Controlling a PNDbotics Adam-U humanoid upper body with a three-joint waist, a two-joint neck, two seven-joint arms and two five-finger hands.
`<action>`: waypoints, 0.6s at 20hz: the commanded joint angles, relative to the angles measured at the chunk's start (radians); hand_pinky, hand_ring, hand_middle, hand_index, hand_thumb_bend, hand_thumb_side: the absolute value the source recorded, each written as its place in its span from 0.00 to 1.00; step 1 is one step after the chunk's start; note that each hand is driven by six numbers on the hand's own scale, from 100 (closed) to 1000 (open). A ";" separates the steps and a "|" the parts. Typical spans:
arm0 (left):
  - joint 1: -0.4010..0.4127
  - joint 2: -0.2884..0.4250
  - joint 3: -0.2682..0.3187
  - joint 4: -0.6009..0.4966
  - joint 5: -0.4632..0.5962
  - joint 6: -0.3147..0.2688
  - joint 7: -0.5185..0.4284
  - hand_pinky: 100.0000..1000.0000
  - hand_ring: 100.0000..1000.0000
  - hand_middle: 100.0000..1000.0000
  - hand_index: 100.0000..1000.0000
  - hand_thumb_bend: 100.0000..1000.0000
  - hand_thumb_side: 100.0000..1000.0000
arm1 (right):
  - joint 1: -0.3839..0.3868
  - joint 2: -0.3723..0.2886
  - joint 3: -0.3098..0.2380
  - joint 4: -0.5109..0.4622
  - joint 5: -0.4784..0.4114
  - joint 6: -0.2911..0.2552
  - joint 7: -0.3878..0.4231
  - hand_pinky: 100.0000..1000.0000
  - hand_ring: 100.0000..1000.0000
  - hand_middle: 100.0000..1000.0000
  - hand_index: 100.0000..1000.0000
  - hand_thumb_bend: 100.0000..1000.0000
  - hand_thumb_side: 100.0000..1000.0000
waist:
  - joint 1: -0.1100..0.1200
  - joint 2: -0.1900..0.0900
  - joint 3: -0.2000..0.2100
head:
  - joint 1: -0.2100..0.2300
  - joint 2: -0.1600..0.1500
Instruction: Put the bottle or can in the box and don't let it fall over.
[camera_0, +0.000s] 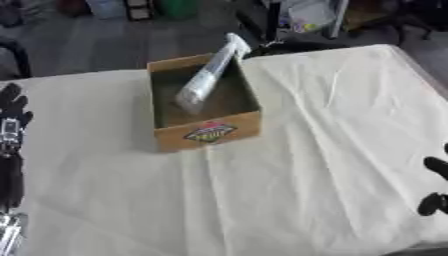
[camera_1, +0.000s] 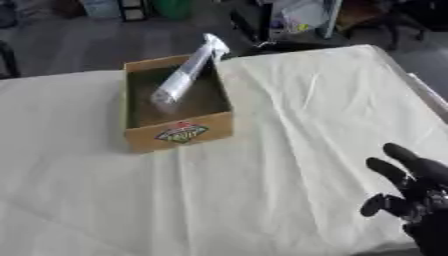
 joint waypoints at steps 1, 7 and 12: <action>0.021 -0.051 0.051 -0.021 -0.066 -0.015 0.010 1.00 1.00 1.00 0.93 0.00 0.88 | 0.009 -0.015 -0.020 -0.024 0.011 -0.016 0.020 0.69 1.00 1.00 0.94 0.00 0.41 | -0.004 -0.018 0.007 | 0.007 0.026; 0.112 -0.111 0.181 -0.021 -0.050 0.039 0.213 1.00 1.00 1.00 0.92 0.00 0.91 | 0.075 -0.022 -0.071 -0.024 0.034 -0.095 0.033 0.73 1.00 1.00 0.96 0.00 0.41 | -0.002 -0.052 0.029 | -0.005 0.060; 0.246 -0.116 0.301 -0.006 0.083 0.096 0.485 1.00 1.00 1.00 0.91 0.00 0.94 | 0.254 0.036 -0.260 -0.024 0.126 -0.302 -0.034 0.74 1.00 1.00 0.96 0.00 0.41 | -0.006 -0.077 0.033 | -0.008 0.062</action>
